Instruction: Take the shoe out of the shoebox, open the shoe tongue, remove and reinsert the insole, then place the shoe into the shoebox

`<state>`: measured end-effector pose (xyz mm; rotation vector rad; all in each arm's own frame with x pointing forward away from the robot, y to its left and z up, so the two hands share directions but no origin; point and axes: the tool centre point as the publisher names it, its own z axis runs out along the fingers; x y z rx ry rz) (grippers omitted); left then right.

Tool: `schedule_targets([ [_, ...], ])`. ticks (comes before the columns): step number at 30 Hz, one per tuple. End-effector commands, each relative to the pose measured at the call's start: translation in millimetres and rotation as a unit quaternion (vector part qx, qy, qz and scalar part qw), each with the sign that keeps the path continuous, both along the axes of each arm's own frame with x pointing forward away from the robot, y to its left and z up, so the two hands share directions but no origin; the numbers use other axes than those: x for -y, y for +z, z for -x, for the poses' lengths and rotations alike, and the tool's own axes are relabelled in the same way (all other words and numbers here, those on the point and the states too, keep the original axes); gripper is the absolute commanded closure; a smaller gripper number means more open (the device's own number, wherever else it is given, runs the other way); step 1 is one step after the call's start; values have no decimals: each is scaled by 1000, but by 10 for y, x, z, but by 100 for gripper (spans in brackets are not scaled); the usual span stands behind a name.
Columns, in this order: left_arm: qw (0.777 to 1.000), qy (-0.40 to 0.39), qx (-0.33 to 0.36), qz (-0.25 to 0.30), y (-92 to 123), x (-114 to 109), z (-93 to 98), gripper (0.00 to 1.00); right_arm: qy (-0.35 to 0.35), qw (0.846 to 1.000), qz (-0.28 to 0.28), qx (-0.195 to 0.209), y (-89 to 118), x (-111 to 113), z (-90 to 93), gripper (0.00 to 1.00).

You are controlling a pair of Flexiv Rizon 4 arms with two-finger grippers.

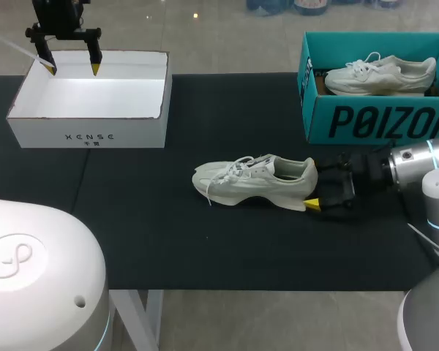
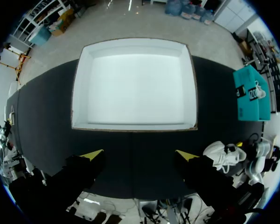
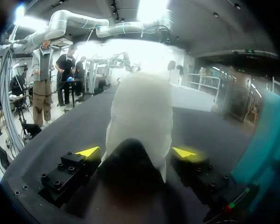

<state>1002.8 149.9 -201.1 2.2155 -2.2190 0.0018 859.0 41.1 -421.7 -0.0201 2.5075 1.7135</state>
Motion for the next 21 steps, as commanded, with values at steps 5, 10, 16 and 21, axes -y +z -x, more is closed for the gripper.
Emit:
schedule_targets([
  [5, 1000, 0, 0, -2, 7, 0, 7, 0, 2, 1000, 4, 1, -53, -58, -73, 0],
  [10, 1000, 0, 0, -2, 7, 0, 7, 0, 2, 1000, 5, 1, -60, -61, -101, 0],
  [16, 1000, 0, 0, -2, 7, 0, 7, 0, 0, 1000, 4, 0, -82, -63, -119, 0],
  [21, 1000, 0, 0, -2, 7, 0, 7, 0, 1, 1000, 5, -2, -97, -77, -121, 0],
])
